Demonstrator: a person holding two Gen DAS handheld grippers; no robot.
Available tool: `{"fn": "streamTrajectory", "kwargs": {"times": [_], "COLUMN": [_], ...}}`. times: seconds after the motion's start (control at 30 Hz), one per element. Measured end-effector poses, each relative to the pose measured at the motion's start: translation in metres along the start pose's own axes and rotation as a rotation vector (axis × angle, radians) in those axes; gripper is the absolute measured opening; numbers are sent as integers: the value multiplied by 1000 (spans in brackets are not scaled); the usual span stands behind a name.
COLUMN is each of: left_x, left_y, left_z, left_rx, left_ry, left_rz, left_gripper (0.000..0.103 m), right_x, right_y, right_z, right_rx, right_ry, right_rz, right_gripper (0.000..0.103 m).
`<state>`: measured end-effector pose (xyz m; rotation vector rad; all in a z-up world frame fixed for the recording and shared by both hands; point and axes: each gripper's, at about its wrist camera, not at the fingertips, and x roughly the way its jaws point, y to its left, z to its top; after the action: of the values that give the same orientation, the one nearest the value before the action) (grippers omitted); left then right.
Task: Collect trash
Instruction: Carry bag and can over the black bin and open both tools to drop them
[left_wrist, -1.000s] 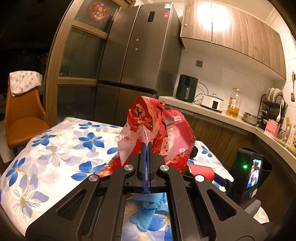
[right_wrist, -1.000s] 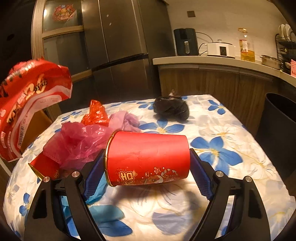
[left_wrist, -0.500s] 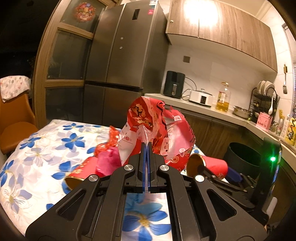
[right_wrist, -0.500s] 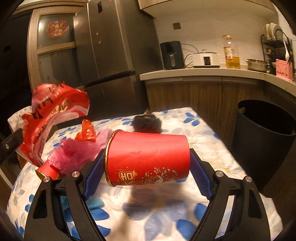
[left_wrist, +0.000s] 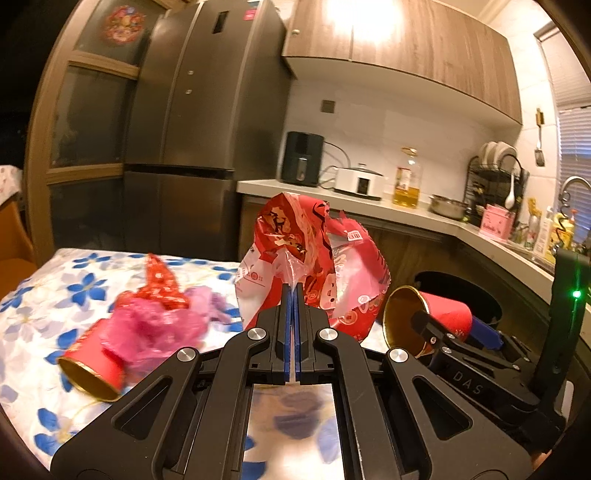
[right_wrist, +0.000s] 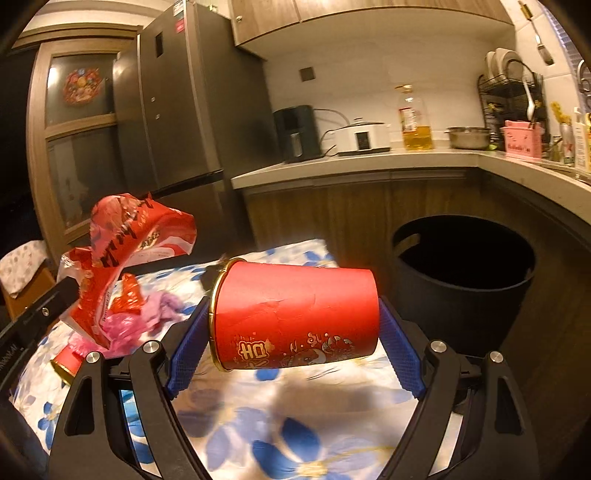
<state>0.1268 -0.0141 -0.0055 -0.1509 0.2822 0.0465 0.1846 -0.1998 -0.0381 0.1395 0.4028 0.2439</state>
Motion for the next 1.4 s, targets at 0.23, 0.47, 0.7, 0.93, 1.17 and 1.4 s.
{"fn": "streamTrajectory", "kwargs": {"times": [0.23, 0.47, 0.7, 0.93, 1.17, 1.4], "left_x": [21, 42, 65, 84, 104, 124], "left_y": [-35, -74, -112, -151, -179, -197], "left_z": [1, 5, 12, 17, 19, 19], "left_rx": [32, 67, 97, 123, 139, 145], "left_ry": [20, 21, 18, 19, 33, 41], "left_rz": [-64, -131, -195, -263, -314, -354], "left_gripper": [0, 0, 0, 0, 0, 0], "right_x": [-9, -20, -23, -23, -25, -20], "right_y": [-30, -60, -98, -126, -145, -158], "right_z": [11, 25, 42, 59, 67, 71], "right_rx": [16, 30, 46, 64, 71, 83], "right_ry": [-31, -78, -115, -148, -173, -177], "right_rz": [-63, -141, -220, -276, -310, -336], "right_gripper": [82, 82, 82, 82, 82, 82]}}
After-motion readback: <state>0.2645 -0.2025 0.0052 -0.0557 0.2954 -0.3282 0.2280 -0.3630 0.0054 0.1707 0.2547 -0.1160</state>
